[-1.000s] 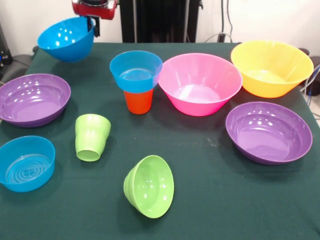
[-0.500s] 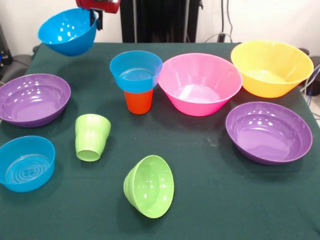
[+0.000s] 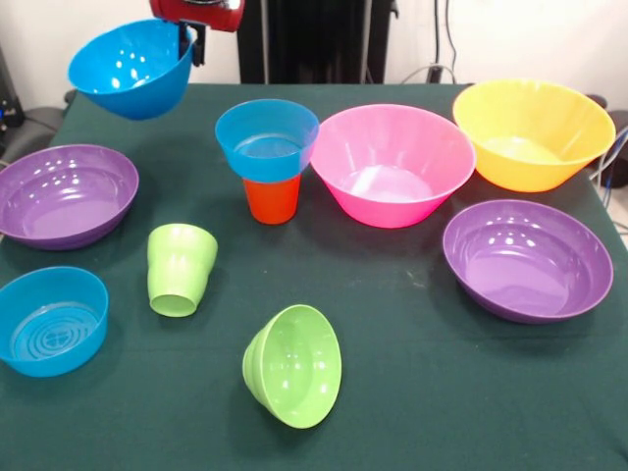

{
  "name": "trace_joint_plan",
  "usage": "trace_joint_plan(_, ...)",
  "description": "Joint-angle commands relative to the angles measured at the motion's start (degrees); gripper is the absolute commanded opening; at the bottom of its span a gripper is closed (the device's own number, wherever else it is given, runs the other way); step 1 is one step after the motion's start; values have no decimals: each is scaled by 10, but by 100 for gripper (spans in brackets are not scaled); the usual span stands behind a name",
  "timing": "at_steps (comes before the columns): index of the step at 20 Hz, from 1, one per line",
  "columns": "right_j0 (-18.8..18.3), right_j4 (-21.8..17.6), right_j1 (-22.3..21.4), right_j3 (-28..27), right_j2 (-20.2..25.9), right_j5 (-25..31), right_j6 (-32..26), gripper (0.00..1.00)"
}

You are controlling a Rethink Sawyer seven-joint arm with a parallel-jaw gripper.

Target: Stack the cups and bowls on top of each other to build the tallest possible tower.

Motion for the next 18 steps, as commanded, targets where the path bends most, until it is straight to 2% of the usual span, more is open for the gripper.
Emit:
trace_joint_plan(1,37,30,-4,-71,40,84,29,0)
trace_joint_plan(5,50,36,-5,-81,33,97,35,0)
trace_joint_plan(9,75,35,-12,-103,16,143,46,0)
trace_joint_plan(14,93,38,-18,-118,5,168,56,0)
trace_joint_plan(18,107,40,-1,-152,2,183,74,0)
